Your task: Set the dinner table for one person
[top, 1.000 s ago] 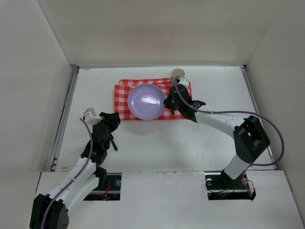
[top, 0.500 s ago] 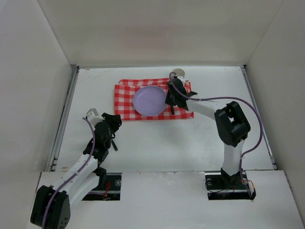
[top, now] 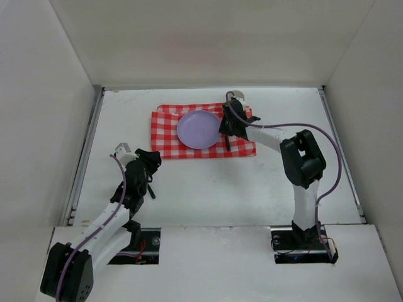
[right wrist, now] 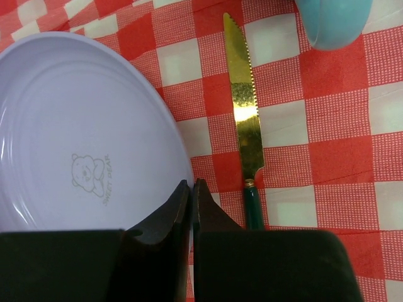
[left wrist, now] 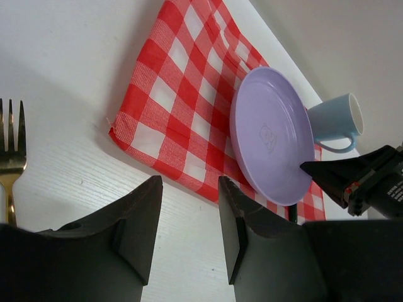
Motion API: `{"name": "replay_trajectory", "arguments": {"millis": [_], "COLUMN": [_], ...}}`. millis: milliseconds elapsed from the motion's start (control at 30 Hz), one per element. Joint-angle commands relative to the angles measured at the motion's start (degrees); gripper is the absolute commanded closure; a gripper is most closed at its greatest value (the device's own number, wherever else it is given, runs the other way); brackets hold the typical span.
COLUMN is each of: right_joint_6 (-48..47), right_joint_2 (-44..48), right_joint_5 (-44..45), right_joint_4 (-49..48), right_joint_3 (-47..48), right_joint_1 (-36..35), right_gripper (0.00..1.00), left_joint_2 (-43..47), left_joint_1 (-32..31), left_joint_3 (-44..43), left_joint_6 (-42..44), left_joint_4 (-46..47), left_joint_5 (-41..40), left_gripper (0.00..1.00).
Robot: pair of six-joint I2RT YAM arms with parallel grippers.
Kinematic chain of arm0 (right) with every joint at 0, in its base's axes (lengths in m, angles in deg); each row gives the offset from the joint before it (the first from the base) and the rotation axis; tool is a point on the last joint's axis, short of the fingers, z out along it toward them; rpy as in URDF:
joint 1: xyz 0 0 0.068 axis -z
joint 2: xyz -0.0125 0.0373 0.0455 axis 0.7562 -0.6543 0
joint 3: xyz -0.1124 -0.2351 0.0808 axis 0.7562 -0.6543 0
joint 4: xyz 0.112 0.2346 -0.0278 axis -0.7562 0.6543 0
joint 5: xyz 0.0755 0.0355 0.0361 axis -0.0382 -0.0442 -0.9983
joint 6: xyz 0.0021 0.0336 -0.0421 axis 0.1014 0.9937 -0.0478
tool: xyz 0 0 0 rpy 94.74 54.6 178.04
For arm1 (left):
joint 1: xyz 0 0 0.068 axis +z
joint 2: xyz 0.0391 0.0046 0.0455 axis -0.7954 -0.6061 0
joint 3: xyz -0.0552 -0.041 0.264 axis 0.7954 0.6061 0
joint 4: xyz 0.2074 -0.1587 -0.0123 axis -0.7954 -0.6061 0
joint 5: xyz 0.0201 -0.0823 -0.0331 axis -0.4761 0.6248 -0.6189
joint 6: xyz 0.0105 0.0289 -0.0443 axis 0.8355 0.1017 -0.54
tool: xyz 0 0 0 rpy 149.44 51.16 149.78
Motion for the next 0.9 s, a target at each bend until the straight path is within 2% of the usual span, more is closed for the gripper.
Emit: {"name": "replay_trajectory", "arguments": {"millis": [0, 300, 333, 500, 600, 767, 833, 867], "right_joint_6": [1.08, 1.26, 1.35, 0.91, 0.03, -6.02, -8.40, -8.93], "right_joint_2": [-0.98, -1.86, -1.60, 1.47, 5.16, 14.30, 18.42, 20.79], "right_joint_5": [-0.75, -1.10, -1.27, -0.83, -1.27, -1.89, -1.28, -0.75], "right_joint_4": [-0.09, 1.58, 1.32, 0.36, -0.61, -3.25, -4.13, -5.00], "right_joint_3": [2.89, 3.42, 2.99, 1.40, 0.26, -3.60, -6.32, -8.42], "right_joint_1": [0.16, 0.07, 0.07, 0.07, 0.07, -2.47, -4.14, -4.93], "right_gripper": [0.95, 0.90, 0.87, 0.57, 0.48, 0.40, 0.41, 0.45], "left_joint_2": [0.17, -0.54, -0.54, -0.71, -1.68, -5.36, -5.99, -5.99], "left_joint_1": [0.43, 0.52, 0.52, 0.52, 0.52, -0.79, -1.32, -1.76], "left_joint_3": [0.69, 0.52, 0.52, 0.43, 0.08, -4.13, -6.77, -8.17], "left_joint_6": [-0.35, -0.35, -0.35, -0.09, 0.26, 0.44, 0.44, 0.44], "left_joint_4": [2.59, 2.59, 2.59, 2.59, 2.51, -4.23, -9.69, -12.84], "left_joint_5": [0.26, 0.35, 0.35, -0.08, -0.70, -1.49, -2.89, -3.86], "left_gripper": [0.62, 0.62, 0.62, 0.62, 0.62, 0.65, 0.67, 0.68]}}
